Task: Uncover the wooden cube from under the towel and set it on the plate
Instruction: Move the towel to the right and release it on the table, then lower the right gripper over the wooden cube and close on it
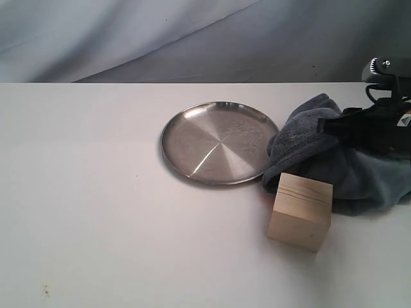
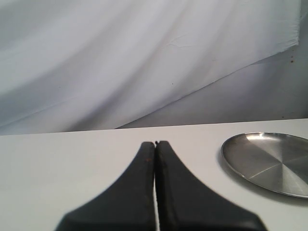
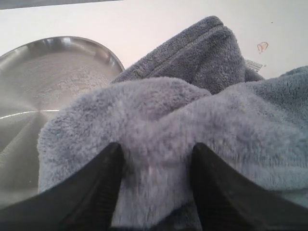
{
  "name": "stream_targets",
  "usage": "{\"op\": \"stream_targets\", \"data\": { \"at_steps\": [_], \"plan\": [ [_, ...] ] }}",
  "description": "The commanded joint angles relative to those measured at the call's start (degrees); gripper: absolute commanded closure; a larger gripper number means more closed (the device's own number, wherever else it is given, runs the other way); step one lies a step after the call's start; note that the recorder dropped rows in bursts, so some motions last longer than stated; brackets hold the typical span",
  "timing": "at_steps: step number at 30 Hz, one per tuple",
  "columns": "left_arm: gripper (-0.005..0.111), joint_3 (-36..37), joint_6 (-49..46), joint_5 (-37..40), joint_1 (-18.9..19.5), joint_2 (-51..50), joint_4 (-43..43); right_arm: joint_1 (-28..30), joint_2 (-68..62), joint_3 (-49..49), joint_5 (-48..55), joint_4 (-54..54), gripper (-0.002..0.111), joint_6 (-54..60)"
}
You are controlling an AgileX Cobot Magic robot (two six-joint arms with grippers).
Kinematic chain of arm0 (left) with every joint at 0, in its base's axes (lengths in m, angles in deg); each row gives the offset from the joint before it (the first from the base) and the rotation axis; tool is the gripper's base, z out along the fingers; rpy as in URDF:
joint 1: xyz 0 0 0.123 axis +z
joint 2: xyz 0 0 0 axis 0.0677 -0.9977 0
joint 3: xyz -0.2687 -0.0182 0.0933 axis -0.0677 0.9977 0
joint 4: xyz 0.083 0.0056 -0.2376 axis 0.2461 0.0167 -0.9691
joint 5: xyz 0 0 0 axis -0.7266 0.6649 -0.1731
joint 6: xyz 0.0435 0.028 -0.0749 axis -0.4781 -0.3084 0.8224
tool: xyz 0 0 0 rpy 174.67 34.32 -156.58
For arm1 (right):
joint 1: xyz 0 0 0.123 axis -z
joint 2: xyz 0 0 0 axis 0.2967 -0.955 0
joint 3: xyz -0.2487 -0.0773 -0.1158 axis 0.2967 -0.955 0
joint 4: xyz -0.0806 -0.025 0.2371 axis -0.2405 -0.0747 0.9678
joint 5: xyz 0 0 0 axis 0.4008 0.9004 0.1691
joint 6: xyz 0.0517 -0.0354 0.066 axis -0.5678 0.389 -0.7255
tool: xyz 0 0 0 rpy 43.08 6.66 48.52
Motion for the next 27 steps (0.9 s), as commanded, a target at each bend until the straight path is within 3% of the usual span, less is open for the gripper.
{"op": "stream_targets", "data": {
  "at_steps": [1,15,27],
  "plan": [
    [0.107,0.25,0.14,-0.62,0.12,0.24,-0.14,-0.29,-0.07,-0.06,-2.50,0.17,0.060,0.03],
    [0.107,0.25,0.14,-0.62,0.12,0.24,-0.14,-5.24,3.23,-0.06,-10.09,-1.58,0.060,5.04],
    [0.107,0.25,0.14,-0.62,0.12,0.24,-0.14,-14.45,7.25,-0.06,-3.70,-6.57,0.060,9.20]
  ]
}}
